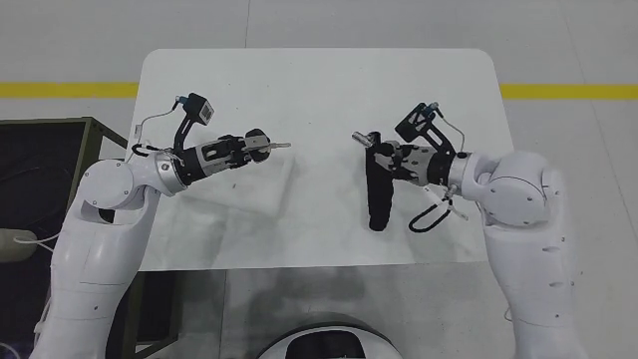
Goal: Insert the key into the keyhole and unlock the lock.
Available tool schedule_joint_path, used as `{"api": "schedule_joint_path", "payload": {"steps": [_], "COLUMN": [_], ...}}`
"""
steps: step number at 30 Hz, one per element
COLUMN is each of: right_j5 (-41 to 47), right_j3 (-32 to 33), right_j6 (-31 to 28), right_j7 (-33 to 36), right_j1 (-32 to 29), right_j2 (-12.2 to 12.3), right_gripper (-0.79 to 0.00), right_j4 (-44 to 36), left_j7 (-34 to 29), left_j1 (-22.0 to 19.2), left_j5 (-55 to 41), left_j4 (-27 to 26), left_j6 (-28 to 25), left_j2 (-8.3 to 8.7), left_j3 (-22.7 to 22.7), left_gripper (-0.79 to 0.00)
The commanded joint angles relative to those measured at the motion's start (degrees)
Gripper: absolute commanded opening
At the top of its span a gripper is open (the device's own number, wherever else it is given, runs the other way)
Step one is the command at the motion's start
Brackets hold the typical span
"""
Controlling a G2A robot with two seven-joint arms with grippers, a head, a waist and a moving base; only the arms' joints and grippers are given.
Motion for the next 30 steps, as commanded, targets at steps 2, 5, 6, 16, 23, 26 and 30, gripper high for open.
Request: {"api": "schedule_joint_path", "payload": {"steps": [2, 5, 6, 16, 23, 26, 30], "right_j5": [-0.8, 1.3, 3.6, 43.3, 54.9, 54.9, 54.3], "right_j3": [-1.7, -1.8, -1.7, -3.9, -4.7, -4.7, -4.7], "right_j6": [-0.5, 0.5, 1.2, 2.7, 0.4, 0.4, 0.4], "right_j7": [0.0, -3.0, -4.1, -6.1, -2.1, -2.1, -3.4], "right_j1": [0.2, 0.0, -0.1, 0.6, 2.7, 2.7, 0.1], "right_j2": [0.2, 0.3, 0.3, -0.3, -0.1, -0.1, 0.1], "right_gripper": [-0.785, -0.785, -0.785, -0.785, -0.785, -0.785, -0.785], "right_j4": [0.1, 0.5, 1.1, 13.3, 17.3, 17.3, 14.8], "left_j7": [0.0, 0.0, 0.0, 2.3, 3.0, 3.0, 4.1], "left_j1": [0.0, 0.0, 0.0, 3.7, 2.9, 2.9, 4.5], "left_j5": [0.0, 0.0, 0.0, -9.2, -10.2, -10.2, -8.7], "left_j4": [0.0, 0.0, 0.0, -2.2, -0.7, -0.7, -2.5], "left_j6": [0.0, 0.0, 0.0, 1.5, 3.0, 3.0, 0.2], "left_j2": [0.00, 0.00, 0.00, -0.50, -0.71, -0.71, -0.79], "left_j3": [0.0, 0.0, 0.0, -0.9, -0.1, -0.1, -0.1], "left_gripper": [-0.785, -0.785, -0.785, -0.785, -0.785, -0.785, -0.785]}}
